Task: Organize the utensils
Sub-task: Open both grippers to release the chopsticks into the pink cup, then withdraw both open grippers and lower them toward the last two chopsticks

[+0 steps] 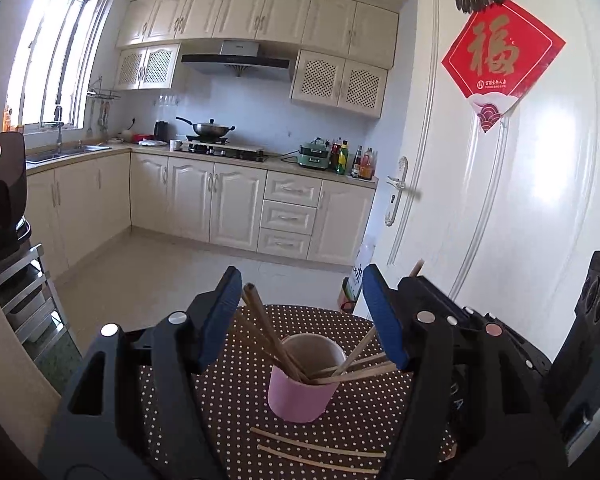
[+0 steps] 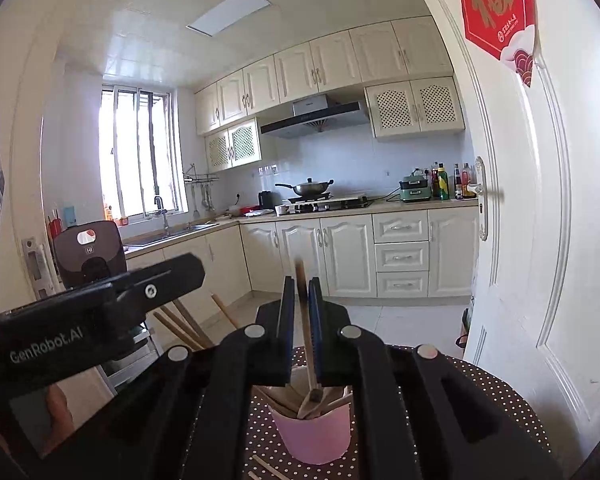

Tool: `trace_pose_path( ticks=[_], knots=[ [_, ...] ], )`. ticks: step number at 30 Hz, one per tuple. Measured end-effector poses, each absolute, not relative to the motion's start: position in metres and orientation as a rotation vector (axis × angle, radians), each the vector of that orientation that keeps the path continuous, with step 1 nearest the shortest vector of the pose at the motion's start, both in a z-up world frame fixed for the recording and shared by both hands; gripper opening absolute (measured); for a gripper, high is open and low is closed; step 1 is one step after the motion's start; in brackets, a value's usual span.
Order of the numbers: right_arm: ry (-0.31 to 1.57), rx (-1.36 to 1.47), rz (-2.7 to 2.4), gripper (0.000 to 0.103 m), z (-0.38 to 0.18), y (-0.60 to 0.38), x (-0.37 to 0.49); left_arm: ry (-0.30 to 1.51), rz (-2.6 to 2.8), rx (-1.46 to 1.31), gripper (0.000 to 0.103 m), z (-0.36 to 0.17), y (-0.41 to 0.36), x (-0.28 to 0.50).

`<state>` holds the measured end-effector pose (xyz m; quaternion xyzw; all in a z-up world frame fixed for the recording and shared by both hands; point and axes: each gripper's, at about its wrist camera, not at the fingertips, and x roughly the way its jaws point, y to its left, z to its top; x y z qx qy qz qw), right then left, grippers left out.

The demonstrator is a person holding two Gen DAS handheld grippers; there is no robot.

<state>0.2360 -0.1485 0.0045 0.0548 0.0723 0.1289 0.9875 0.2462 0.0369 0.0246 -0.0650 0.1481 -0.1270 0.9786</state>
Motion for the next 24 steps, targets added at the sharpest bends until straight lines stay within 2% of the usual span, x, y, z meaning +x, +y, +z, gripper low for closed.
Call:
trace_pose_path(
  ticks=[11,24],
  knots=[
    [0.112,0.11,0.276,0.023,0.025,-0.155,0.194,0.387,-0.24,-0.127,0.067,0.022,0.052,0.208],
    [0.19,0.1,0.234,0.029,-0.003,-0.181,0.154,0.622,-0.213,-0.185,0.068,-0.027,0.054,0.194]
  ],
)
